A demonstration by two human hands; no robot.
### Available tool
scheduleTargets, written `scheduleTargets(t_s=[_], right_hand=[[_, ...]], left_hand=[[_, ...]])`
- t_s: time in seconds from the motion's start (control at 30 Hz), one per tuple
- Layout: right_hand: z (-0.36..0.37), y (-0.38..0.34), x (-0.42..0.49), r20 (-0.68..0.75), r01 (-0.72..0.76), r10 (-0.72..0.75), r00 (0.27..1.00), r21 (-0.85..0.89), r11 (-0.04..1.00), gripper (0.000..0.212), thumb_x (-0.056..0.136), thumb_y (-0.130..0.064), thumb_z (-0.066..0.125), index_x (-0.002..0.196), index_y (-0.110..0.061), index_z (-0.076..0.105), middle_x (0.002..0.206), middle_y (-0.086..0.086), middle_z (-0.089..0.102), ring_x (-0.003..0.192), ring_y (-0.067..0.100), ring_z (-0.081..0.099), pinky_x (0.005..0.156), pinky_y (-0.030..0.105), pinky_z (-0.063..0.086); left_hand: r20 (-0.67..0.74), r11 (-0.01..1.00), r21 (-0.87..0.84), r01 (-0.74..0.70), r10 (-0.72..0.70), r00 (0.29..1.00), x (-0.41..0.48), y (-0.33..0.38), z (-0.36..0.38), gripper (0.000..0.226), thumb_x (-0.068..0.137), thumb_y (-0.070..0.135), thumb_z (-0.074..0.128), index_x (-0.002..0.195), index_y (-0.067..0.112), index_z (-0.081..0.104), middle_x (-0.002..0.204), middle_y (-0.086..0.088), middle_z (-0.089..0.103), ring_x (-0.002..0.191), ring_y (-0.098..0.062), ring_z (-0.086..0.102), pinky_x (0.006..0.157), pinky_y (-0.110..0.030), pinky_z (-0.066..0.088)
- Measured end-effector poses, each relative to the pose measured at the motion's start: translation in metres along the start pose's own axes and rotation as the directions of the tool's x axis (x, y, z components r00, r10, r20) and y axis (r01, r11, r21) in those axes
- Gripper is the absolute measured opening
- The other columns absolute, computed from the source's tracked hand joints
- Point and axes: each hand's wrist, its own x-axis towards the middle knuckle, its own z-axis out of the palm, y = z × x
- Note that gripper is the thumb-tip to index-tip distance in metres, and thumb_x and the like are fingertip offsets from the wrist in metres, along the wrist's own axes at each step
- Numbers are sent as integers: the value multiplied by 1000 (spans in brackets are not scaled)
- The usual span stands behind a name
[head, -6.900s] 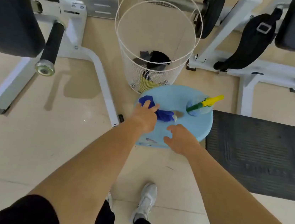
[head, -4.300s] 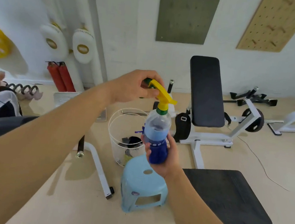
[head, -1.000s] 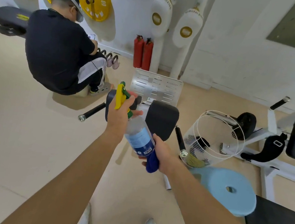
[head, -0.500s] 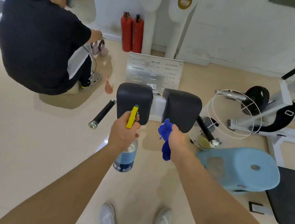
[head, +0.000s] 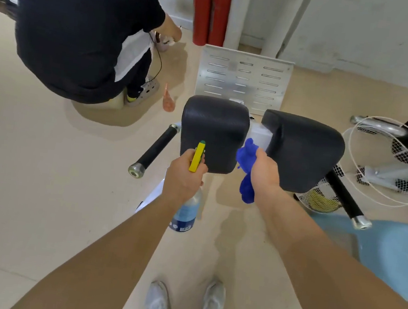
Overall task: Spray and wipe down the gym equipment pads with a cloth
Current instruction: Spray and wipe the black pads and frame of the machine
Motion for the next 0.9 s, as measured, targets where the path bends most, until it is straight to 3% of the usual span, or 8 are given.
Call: scheduleTargets(t_s=[0.17,0.27,0.33,0.5,0.63,0.73,0.8,0.9], right_hand=[[2,4,4,-64,107,-103,993,52,993,35,100,-50,36,113,-24,54,79,-1,52,68,16,51,72,33,42],[1,4,-2,-179,320,-305,935,62,945,24,105,-39,36,95,-22,50,78,-7,51,67,9,48,67,28,39],[3,0,-5,-202,446,-431,880,35,894,20,104,-39,36,90,-31,47,80,-6,55,69,11,51,70,36,47],[12,-20,6,-139,673,-688,712,-145,725,20,104,-40,39,116,-29,51,109,-6,61,94,12,59,84,32,48],[28,-37,28,-16,781,-852,523,-391,487,43,105,-39,41,143,-20,45,129,-1,58,112,13,54,97,31,45],[38,-29,59,193,677,-913,360,-727,113,51,106,-41,35,154,-24,31,148,5,45,132,26,43,110,43,39],[49,-18,83,392,600,-874,288,-785,-154,54,106,-42,29,157,-28,22,161,4,29,145,30,27,119,48,26],[63,-7,107,454,586,-871,187,-763,-272,53,106,-41,28,157,-28,22,165,3,21,151,27,18,123,46,16]], left_hand=[[-22,1000,-14,17,-17,1000,8,-5,2,14,106,28,58,106,16,65,94,-9,69,86,-27,70,77,-40,67],[-11,999,-12,45,-45,999,5,-5,1,14,106,26,57,103,15,65,94,-11,70,83,-31,72,74,-36,67],[1,997,-23,74,-74,997,2,-5,-2,13,106,25,56,105,16,65,97,-11,71,83,-31,73,75,-34,66],[76,996,-70,63,-58,995,1,-11,-13,12,105,20,58,112,18,67,103,-8,72,84,-25,72,80,-42,67],[89,998,-50,-46,50,995,6,-26,-18,21,104,14,57,119,28,59,100,-1,70,78,-19,72,78,-42,68],[94,991,-74,-113,120,988,13,-31,-22,23,98,19,61,118,30,59,97,2,71,75,-16,73,77,-48,67],[93,977,-151,-149,165,982,21,-30,-26,27,86,23,62,113,30,63,97,-1,72,73,-19,73,73,-56,65],[75,947,-245,-208,232,970,34,-30,-25,29,79,23,59,107,28,65,101,-9,72,73,-29,71,67,-51,65]])
